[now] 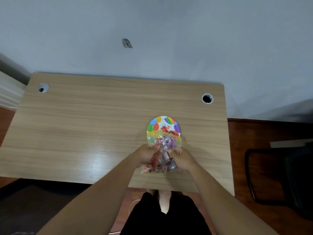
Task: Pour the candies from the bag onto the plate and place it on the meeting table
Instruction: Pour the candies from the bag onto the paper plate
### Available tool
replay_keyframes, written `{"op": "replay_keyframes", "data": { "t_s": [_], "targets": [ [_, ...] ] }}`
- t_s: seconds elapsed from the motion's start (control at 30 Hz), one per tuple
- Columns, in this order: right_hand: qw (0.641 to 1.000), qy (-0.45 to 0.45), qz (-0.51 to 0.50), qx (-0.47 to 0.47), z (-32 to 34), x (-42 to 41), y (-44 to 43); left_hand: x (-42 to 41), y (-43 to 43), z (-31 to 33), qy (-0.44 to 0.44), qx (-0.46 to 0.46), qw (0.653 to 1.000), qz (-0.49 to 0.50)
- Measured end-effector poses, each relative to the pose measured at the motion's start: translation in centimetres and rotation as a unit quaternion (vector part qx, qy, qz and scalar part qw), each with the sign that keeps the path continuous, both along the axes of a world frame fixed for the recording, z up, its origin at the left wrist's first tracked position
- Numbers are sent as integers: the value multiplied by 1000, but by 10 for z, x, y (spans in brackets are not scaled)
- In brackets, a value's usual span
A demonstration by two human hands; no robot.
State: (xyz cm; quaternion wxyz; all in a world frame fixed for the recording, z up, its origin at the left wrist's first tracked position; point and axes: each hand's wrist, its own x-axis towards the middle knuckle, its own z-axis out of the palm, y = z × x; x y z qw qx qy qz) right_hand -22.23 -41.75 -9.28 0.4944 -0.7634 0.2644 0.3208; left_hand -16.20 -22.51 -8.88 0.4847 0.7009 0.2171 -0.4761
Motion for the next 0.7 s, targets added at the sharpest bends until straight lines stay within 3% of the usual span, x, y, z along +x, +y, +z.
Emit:
{"op": "replay_keyframes", "data": {
  "t_s": [0.7],
  "targets": [
    [1000, 8, 5, -25, 9, 1, 3, 7, 12, -2, 28, 0, 1000, 0]
  ]
}}
